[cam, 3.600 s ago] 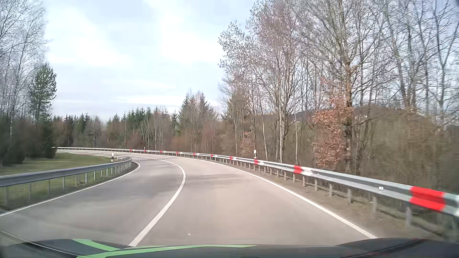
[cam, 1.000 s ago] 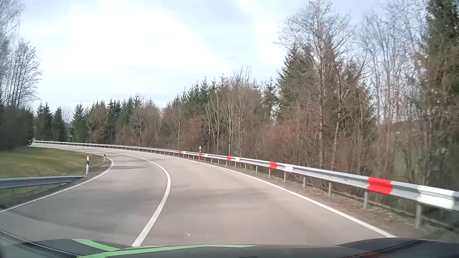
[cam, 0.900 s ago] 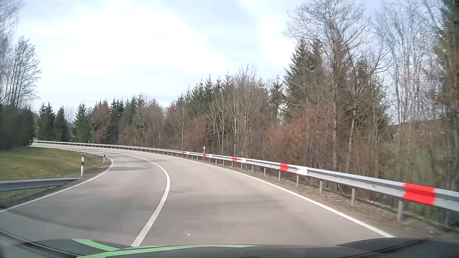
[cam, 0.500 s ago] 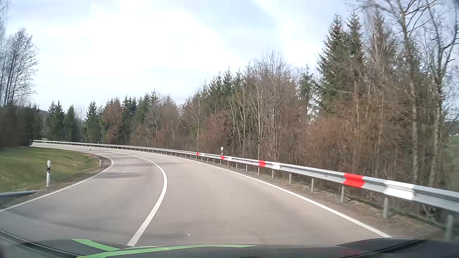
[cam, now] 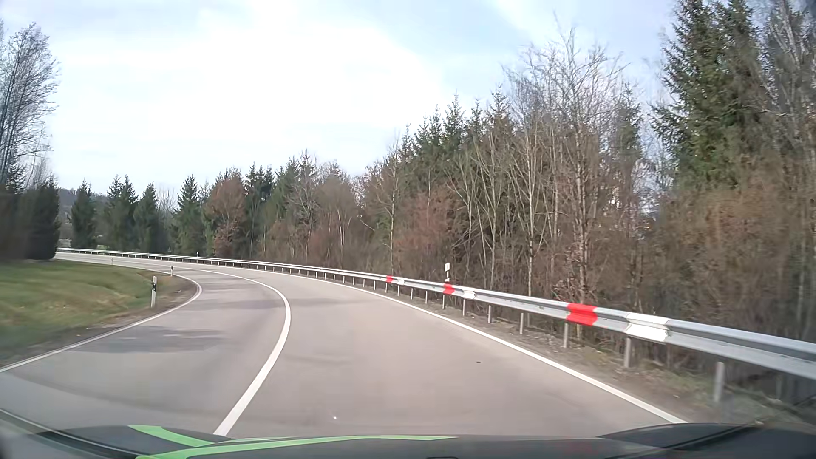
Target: Follow the waypoints while adhering to traffic rules and regulations
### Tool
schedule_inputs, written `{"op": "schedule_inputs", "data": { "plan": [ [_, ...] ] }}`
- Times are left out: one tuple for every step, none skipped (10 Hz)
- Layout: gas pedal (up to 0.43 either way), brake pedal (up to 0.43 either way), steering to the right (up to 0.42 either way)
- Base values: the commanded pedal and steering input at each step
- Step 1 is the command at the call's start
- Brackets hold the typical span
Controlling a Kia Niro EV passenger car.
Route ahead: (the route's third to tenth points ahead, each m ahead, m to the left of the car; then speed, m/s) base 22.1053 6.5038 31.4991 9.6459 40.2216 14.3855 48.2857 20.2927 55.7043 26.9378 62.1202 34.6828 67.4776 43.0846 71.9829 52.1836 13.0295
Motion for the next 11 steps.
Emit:
{"op": "schedule_inputs", "data": {
  "plan": [
    [0.000, 0.067, -0.062],
    [0.000, 0.061, -0.062],
    [0.000, 0.055, -0.062],
    [0.000, 0.049, -0.061],
    [0.000, 0.043, -0.063],
    [0.000, 0.037, -0.064],
    [0.000, 0.043, -0.066],
    [0.000, 0.037, -0.066],
    [0.000, 0.024, -0.066],
    [0.000, 0.024, -0.066],
    [0.000, 0.012, -0.066]
  ]
}}
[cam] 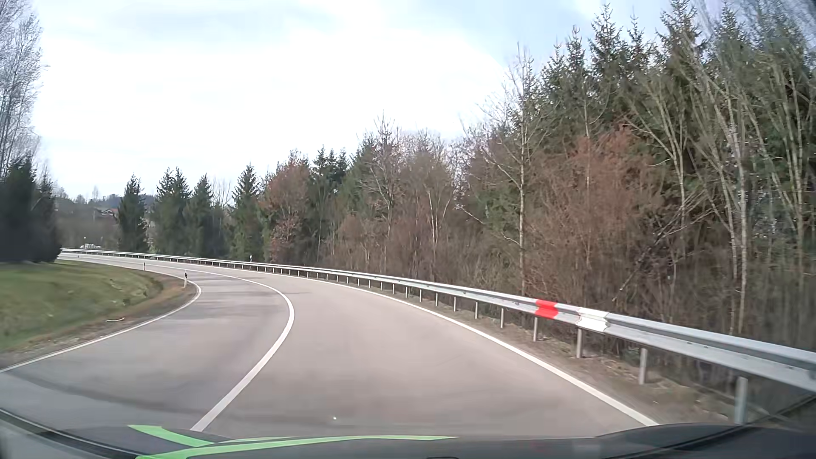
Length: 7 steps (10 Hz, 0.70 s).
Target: Follow the waypoints while adhering to traffic rules and regulations
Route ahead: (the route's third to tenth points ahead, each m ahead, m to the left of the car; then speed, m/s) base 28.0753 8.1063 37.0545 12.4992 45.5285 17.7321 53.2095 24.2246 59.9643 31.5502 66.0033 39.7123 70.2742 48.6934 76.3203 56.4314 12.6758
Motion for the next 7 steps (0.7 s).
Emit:
{"op": "schedule_inputs", "data": {
  "plan": [
    [0.000, 0.012, -0.066],
    [0.000, 0.006, -0.066],
    [0.000, 0.000, -0.066],
    [0.000, 0.000, -0.066],
    [0.000, 0.000, -0.066],
    [0.000, 0.000, -0.066],
    [0.000, 0.000, -0.065]
  ]
}}
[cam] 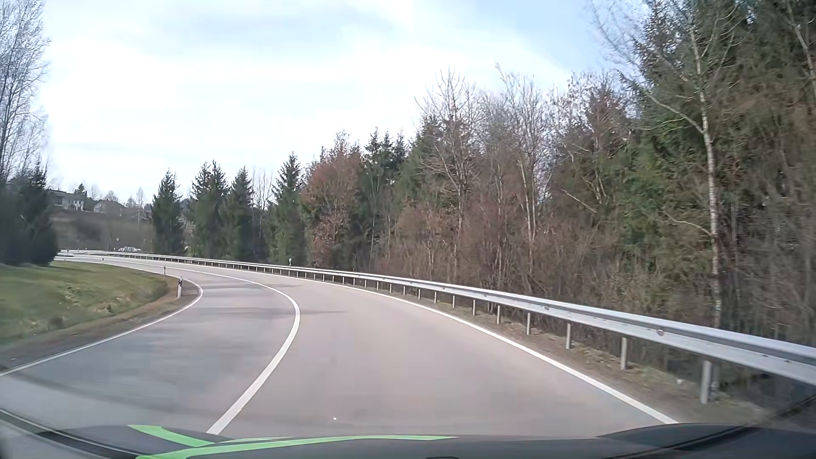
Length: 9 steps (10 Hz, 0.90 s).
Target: Follow the waypoints while adhering to traffic rules and regulations
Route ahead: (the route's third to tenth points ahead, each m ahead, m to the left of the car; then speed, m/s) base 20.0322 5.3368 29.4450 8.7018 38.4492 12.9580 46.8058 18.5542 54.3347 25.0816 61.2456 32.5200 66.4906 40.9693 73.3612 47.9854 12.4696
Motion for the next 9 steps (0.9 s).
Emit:
{"op": "schedule_inputs", "data": {
  "plan": [
    [0.000, 0.000, -0.064],
    [0.000, 0.000, -0.063],
    [0.000, 0.000, -0.061],
    [0.000, 0.000, -0.058],
    [0.000, 0.000, -0.056],
    [0.000, 0.000, -0.056],
    [0.000, 0.000, -0.056],
    [0.000, 0.000, -0.056],
    [0.000, 0.000, -0.058]
  ]
}}
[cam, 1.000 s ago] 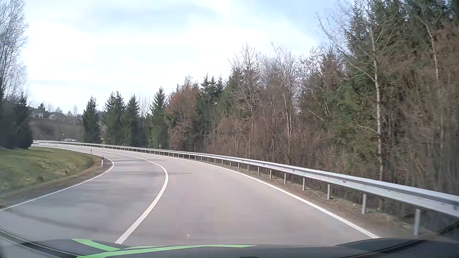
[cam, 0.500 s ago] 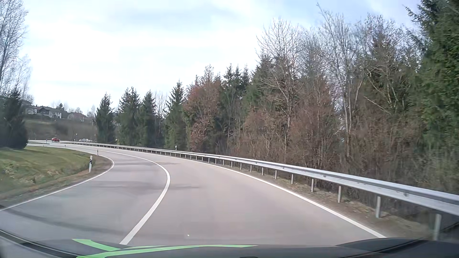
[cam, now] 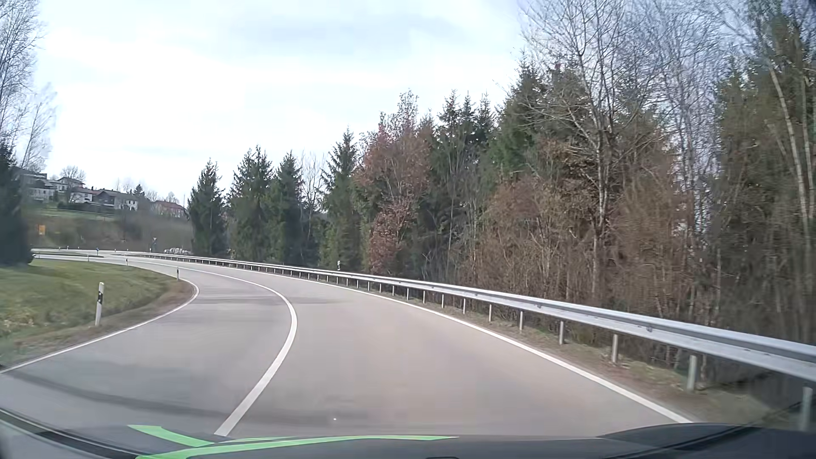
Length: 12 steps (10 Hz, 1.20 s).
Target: Follow the waypoints while adhering to traffic rules and regulations
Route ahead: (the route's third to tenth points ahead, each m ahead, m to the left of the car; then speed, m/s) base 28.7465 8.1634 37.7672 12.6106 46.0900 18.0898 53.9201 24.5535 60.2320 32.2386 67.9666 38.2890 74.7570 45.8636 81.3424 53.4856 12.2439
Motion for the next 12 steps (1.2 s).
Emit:
{"op": "schedule_inputs", "data": {
  "plan": [
    [0.000, 0.000, -0.060],
    [0.000, 0.000, -0.061],
    [0.000, 0.000, -0.064],
    [0.000, 0.000, -0.067],
    [0.000, 0.000, -0.069],
    [0.000, 0.000, -0.071],
    [0.000, 0.000, -0.072],
    [0.008, 0.000, -0.071],
    [0.008, 0.000, -0.071],
    [0.008, 0.000, -0.071],
    [0.020, 0.000, -0.069],
    [0.020, 0.000, -0.069]
  ]
}}
